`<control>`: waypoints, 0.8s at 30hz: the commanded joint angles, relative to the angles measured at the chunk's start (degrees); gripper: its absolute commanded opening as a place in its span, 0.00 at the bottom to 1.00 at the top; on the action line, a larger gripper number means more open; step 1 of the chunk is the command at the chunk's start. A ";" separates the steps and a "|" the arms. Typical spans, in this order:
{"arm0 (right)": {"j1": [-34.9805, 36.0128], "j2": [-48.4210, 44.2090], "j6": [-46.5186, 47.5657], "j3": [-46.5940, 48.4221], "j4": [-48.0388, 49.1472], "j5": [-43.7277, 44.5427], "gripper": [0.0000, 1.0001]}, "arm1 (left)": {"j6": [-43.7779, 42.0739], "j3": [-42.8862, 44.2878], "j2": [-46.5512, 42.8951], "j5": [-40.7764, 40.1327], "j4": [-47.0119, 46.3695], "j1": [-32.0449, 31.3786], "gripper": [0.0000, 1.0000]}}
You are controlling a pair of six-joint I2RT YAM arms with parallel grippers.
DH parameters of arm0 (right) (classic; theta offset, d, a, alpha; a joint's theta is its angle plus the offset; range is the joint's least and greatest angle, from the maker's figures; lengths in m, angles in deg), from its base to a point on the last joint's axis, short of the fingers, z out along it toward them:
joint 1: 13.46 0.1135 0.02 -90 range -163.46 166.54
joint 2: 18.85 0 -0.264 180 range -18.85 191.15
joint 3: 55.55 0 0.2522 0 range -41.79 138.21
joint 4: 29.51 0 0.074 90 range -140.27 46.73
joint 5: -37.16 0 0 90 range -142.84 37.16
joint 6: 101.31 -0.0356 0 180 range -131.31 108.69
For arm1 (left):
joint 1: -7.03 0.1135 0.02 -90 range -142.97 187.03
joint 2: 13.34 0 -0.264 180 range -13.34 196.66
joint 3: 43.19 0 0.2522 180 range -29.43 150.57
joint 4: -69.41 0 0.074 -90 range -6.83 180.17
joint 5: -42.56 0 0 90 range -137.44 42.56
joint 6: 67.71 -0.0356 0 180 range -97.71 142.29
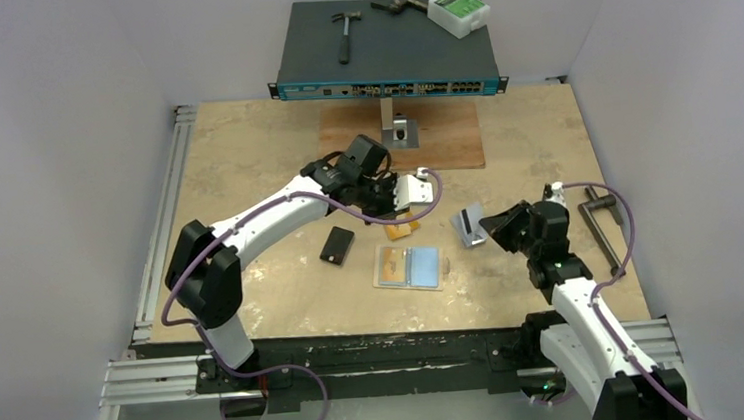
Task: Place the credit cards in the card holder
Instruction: Pick up the credit card from the center of the board.
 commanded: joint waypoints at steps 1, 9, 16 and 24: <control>-0.10 1.22 5.40 4.63 5.12 -4.47 0.00 | 3.94 2.50 -3.63 2.66 1.27 0.81 0.19; 1.09 9.83 16.31 10.66 6.98 -24.38 0.00 | 10.79 8.01 -5.93 13.80 10.27 6.15 0.21; 13.57 13.57 22.08 16.86 5.09 -27.24 0.00 | 13.34 8.43 -8.37 23.19 19.52 10.54 0.24; 23.76 18.15 31.21 28.93 -6.46 -31.27 0.00 | -3.01 4.74 -14.25 25.16 27.00 10.72 0.27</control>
